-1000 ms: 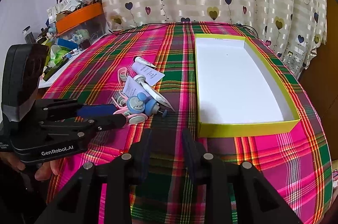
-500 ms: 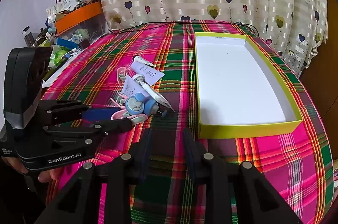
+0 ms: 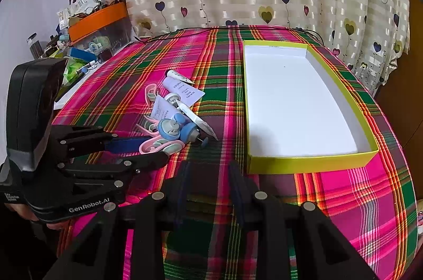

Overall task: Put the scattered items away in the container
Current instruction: 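Move left gripper to a pink clip while right gripper approaches a blue round item, then close left gripper on the pink clip while right gripper grasps the blue round item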

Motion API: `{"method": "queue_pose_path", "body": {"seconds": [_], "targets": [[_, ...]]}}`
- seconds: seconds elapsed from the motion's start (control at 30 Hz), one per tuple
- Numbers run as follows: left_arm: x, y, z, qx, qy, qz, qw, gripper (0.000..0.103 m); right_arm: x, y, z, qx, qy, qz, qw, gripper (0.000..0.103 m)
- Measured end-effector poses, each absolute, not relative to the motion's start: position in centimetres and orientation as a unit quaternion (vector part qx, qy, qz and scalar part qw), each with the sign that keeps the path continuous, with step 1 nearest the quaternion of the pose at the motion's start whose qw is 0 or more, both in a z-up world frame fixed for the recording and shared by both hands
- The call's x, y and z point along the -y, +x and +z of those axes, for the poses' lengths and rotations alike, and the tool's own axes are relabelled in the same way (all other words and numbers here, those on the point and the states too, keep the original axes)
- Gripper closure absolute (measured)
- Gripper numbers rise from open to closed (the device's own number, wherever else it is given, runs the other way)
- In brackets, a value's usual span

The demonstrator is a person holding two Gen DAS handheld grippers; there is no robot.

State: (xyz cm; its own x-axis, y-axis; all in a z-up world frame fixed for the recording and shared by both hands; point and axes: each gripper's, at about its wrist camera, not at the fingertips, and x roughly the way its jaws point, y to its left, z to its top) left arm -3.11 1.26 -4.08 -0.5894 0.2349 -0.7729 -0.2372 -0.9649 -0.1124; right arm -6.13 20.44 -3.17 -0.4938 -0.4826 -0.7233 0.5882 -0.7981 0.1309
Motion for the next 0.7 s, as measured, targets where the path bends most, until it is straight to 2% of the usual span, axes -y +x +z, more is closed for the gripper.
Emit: {"method": "queue_pose_path", "body": {"seconds": [0.27,0.3,0.7], "targets": [[-1.3,-3.0,-4.1,-0.011,-0.430,0.893,0.130,0.077,-20.0,-6.5,-3.1,-0.061,0.396,-0.860,0.317,0.073],[-1.2,-3.0,-4.0,-0.011,-0.430,0.893,0.130,0.082,-19.9,-6.6,-3.0,-0.060,0.396,-0.859,0.319,0.073],[0.1,-2.2,-4.0,0.001,-0.425,0.895,0.136,0.081,-17.6,-8.2,-3.0,-0.026,0.399,-0.845,0.355,0.073]]}}
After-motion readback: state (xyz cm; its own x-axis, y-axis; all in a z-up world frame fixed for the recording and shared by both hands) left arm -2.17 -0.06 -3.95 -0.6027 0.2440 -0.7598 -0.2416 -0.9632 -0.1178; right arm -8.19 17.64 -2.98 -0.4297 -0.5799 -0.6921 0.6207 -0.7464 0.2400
